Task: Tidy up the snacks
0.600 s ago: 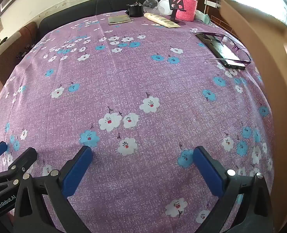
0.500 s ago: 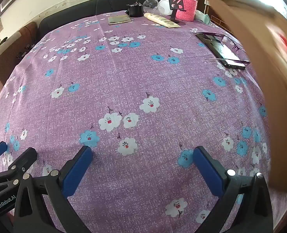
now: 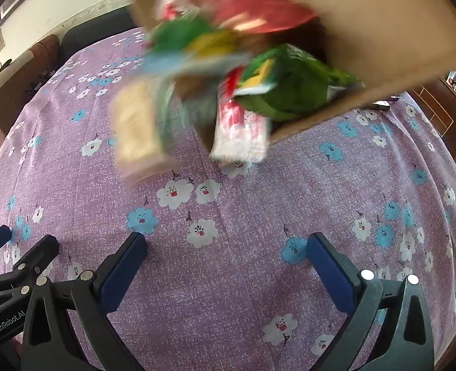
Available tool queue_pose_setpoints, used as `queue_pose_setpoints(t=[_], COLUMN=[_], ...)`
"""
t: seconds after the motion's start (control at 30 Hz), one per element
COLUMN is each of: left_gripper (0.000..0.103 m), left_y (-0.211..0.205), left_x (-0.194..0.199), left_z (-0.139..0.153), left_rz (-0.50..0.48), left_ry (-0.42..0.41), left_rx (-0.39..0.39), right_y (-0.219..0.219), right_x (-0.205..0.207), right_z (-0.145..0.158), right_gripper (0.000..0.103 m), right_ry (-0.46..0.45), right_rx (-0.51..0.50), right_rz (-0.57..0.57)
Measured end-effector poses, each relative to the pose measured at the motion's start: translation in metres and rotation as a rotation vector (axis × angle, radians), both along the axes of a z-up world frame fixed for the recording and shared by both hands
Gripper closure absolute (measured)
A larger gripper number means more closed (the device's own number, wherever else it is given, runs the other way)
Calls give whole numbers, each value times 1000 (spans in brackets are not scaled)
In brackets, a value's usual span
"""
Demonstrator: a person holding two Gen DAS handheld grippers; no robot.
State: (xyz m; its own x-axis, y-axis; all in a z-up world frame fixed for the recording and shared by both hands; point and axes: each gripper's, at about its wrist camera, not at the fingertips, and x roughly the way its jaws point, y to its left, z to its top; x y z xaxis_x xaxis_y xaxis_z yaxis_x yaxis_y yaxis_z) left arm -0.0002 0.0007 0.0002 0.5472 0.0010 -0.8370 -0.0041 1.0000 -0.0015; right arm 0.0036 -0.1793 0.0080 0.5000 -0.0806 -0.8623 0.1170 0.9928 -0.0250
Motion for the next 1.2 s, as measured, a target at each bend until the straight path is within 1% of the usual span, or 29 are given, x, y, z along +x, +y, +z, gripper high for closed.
queue_pose_setpoints(t=[0.83,1.0,1.2], left_gripper=[0,0,0], left_y=[0,0,0], left_x=[0,0,0], left_z=[0,0,0], left_rz=[0,0,0], left_ry=[0,0,0], left_rx=[0,0,0], right_y=[-2,-4,-2], right_x=[0,2,2], right_z=[2,2,2], right_gripper=[0,0,0], right_ry=[0,-16,-17], right_rx=[1,0,-3], right_rz=[2,31,31])
